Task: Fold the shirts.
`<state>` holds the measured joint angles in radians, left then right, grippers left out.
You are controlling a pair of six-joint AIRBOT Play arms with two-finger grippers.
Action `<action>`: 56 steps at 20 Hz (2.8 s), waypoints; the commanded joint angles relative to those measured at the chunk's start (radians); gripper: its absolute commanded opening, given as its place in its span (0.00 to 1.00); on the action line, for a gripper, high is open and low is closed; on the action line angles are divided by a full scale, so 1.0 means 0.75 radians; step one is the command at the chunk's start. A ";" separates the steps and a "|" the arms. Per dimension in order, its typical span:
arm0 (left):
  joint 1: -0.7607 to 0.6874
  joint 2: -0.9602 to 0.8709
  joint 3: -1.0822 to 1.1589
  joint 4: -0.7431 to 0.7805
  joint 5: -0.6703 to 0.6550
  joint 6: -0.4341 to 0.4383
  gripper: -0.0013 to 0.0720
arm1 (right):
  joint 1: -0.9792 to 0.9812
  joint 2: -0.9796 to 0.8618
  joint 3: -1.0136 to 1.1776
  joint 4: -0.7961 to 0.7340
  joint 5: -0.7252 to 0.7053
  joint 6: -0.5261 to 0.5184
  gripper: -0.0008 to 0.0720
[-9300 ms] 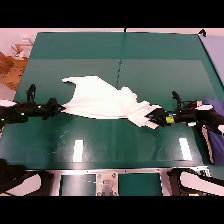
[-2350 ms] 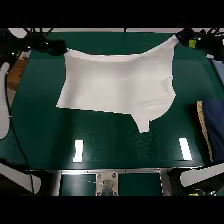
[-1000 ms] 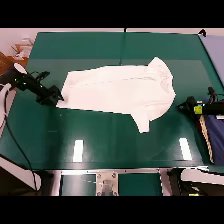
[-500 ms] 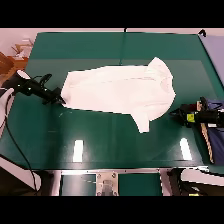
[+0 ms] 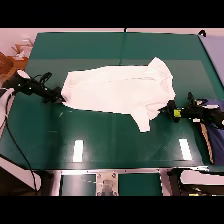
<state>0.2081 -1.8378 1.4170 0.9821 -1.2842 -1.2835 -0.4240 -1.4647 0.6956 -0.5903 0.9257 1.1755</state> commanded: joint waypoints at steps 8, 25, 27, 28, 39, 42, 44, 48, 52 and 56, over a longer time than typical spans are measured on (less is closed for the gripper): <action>-0.002 0.663 0.364 -0.167 -0.007 0.083 0.05 | -0.153 0.558 0.757 0.043 0.360 0.091 0.04; -0.002 1.310 0.738 0.046 0.156 0.002 0.05 | -0.363 0.955 1.435 0.006 0.143 0.139 0.04; -0.002 1.258 0.609 -0.029 0.136 0.003 0.05 | -0.337 0.955 1.209 0.019 0.141 0.116 0.04; -0.002 1.213 0.526 -0.081 0.126 0.015 0.05 | -0.302 0.949 1.076 0.019 0.130 0.073 0.04; -0.179 0.428 0.002 -0.311 0.497 0.222 0.05 | 0.122 0.138 0.575 0.026 -0.307 -0.188 0.04; -0.241 0.286 0.018 -0.321 0.751 0.214 0.05 | 0.120 -0.158 0.805 0.098 -0.297 -0.187 0.04; -0.250 0.242 0.031 -0.367 0.865 0.211 0.05 | 0.120 -0.298 0.978 0.126 -0.287 -0.173 0.04; -0.250 0.231 0.075 -0.422 1.005 0.222 0.05 | 0.124 -0.463 1.289 0.126 -0.256 -0.078 0.04; -0.250 0.231 0.150 -0.417 1.030 0.226 0.05 | 0.130 -0.498 1.435 0.125 -0.258 -0.071 0.04; -0.250 0.214 0.151 -0.351 0.961 0.223 0.05 | 0.126 -0.499 1.420 0.066 -0.192 -0.062 0.04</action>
<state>0.0208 -1.6676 1.5208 0.6857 -0.5392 -1.1156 -0.3271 -1.8282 1.7435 -0.5087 0.7418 1.1168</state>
